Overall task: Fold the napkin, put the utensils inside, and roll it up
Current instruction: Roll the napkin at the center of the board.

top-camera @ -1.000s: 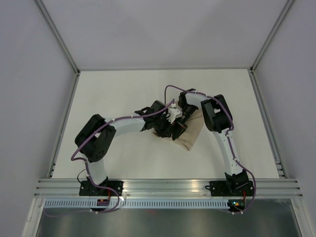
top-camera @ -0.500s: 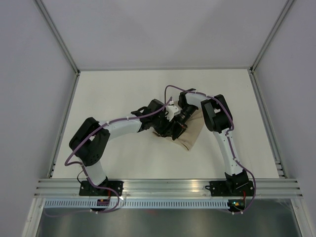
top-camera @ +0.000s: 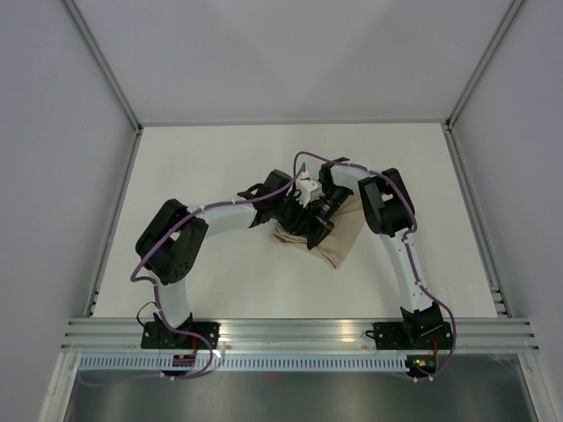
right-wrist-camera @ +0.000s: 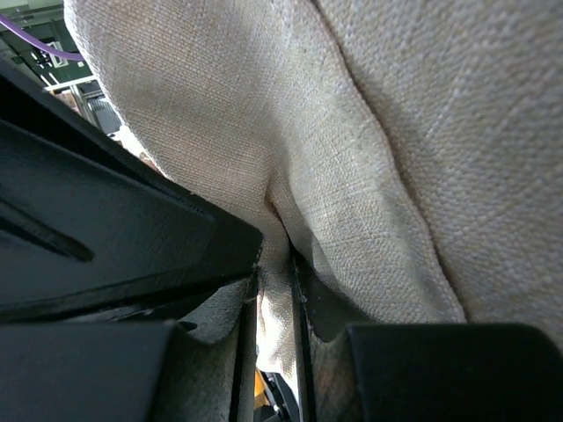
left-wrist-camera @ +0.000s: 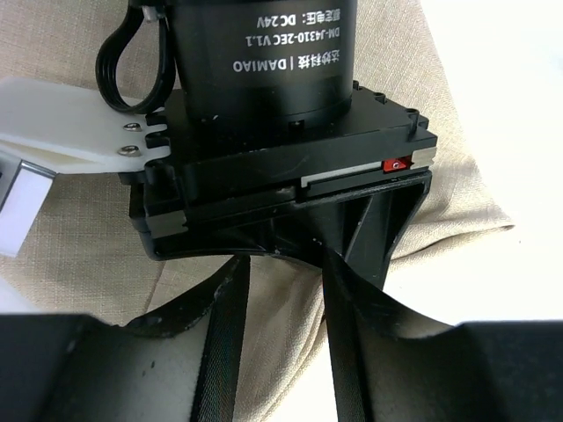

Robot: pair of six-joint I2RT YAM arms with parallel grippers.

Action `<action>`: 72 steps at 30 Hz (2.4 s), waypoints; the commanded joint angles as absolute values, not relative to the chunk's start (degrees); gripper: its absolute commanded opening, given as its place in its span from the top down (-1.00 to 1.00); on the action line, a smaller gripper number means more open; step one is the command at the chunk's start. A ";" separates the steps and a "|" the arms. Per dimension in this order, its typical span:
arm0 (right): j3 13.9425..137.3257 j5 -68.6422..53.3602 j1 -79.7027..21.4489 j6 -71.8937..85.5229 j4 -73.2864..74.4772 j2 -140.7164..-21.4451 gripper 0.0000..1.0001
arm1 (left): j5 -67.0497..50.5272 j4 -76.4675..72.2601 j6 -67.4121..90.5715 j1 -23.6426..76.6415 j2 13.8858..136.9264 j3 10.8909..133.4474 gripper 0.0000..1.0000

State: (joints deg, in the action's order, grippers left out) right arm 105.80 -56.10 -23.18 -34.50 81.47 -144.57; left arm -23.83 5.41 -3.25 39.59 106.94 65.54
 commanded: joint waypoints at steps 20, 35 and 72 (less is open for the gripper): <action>103.97 -45.97 -22.06 -35.95 69.96 -143.44 0.99 | -28.04 -9.68 13.89 33.49 105.73 52.81 0.42; 103.53 -45.00 -22.06 -37.44 70.66 -142.73 0.99 | -31.04 -3.01 3.54 35.77 98.26 59.12 -0.06; 109.78 -43.24 -20.83 -38.58 75.15 -148.97 0.99 | -21.11 11.07 -9.75 41.75 109.07 65.92 -0.29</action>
State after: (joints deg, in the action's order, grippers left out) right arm 108.92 -53.52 -22.02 -35.31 83.50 -145.29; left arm -23.99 10.31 -7.18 41.23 107.77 65.23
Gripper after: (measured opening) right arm 0.218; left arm 0.658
